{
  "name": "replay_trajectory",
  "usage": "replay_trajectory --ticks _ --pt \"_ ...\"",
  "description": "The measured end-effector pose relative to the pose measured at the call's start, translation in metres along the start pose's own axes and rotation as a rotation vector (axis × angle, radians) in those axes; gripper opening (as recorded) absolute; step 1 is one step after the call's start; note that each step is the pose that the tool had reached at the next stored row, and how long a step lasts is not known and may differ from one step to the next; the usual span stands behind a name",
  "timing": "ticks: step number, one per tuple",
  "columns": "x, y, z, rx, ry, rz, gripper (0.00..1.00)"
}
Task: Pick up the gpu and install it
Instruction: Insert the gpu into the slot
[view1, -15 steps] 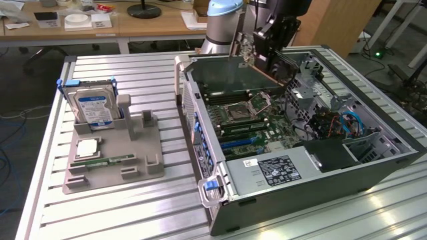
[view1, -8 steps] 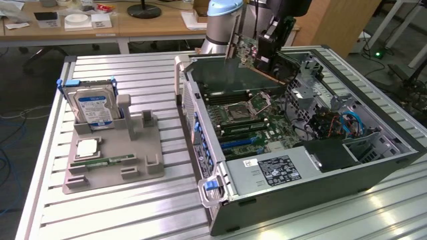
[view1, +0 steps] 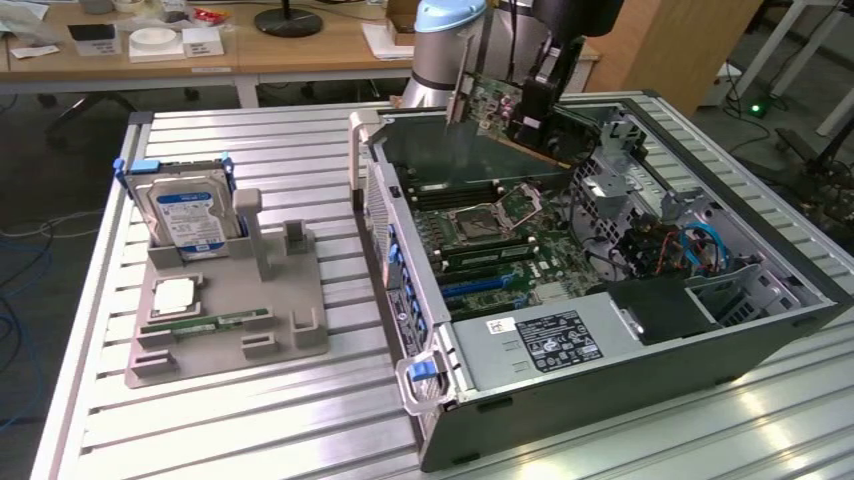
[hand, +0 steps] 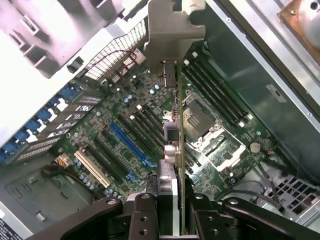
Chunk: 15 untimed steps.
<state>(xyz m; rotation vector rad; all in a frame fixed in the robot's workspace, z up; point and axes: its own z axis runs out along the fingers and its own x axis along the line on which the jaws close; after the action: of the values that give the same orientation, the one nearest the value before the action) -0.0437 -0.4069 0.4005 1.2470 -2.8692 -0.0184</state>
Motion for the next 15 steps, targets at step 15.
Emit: replay_trajectory --ticks 15 --pt "-0.0015 -0.0016 0.0002 -0.0003 0.0034 -0.151 0.29"
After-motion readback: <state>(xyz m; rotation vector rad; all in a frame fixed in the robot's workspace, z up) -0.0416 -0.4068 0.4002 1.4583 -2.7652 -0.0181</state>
